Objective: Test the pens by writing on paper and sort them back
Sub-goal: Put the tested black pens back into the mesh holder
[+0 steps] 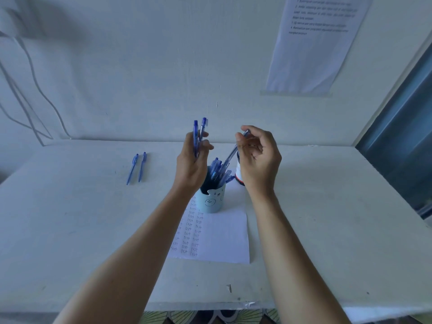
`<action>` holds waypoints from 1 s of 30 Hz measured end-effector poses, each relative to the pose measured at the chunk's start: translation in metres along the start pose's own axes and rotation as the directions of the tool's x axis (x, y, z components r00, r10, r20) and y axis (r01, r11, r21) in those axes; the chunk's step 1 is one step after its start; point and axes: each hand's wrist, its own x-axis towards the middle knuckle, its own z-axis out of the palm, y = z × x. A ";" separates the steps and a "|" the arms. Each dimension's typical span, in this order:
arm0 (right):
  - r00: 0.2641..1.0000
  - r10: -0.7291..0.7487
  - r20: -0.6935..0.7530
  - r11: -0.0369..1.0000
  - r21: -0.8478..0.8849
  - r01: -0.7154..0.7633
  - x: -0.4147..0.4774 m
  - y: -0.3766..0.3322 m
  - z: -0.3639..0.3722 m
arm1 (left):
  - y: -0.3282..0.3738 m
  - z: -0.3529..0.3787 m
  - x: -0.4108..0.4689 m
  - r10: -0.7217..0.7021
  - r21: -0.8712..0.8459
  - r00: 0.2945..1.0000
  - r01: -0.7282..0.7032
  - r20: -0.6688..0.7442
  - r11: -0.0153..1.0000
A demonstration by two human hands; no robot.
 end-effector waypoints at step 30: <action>0.824 0.530 0.203 0.836 0.037 -0.547 -0.073 0.036 0.033 | -0.040 0.012 -0.030 -0.232 -0.109 0.967 0.221 -0.104 0.969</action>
